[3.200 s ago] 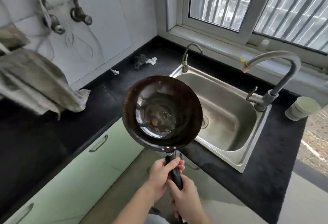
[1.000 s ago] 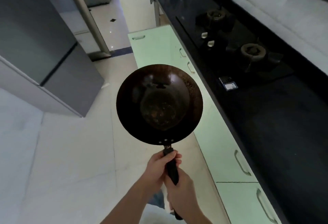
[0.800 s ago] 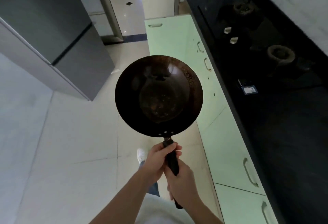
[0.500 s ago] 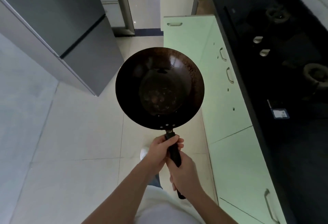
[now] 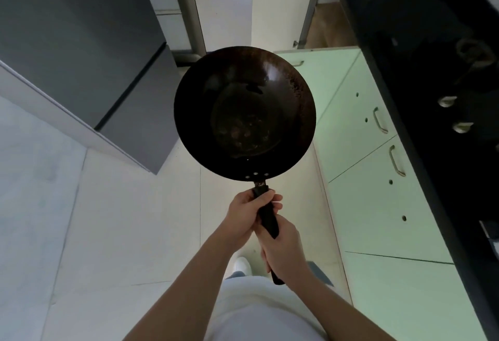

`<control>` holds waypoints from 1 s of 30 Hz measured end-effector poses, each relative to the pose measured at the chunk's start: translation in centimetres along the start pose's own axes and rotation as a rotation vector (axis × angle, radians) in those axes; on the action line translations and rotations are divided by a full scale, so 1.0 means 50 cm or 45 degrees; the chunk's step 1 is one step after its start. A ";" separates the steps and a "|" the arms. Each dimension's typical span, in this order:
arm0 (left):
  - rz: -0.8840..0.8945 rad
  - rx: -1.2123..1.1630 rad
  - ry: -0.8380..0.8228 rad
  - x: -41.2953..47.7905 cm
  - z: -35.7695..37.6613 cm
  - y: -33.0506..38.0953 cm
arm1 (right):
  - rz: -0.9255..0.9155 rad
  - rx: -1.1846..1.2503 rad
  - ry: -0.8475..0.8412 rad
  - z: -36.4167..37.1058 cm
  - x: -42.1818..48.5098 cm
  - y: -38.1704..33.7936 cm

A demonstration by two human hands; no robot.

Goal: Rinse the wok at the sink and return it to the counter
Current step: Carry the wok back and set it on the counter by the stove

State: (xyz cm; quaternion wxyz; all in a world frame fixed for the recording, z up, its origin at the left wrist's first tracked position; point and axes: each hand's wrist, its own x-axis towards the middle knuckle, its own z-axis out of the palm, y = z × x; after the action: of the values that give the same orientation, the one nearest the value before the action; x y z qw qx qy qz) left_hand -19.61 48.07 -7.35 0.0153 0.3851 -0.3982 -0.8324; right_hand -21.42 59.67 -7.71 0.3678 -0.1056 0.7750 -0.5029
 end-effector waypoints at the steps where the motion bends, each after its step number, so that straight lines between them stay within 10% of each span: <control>1: -0.006 -0.010 0.002 0.017 -0.007 0.018 | 0.003 -0.001 0.004 0.008 0.021 -0.011; 30: 0.027 -0.123 0.168 0.637 0.024 0.558 | -0.092 -0.069 -0.173 -0.030 0.787 -0.396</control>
State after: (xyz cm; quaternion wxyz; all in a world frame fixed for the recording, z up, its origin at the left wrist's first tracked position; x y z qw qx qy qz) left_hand -50.64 19.23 -8.08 0.0688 0.4336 -0.3598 -0.8233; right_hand -54.34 30.37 -8.65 0.3982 -0.1774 0.7572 -0.4865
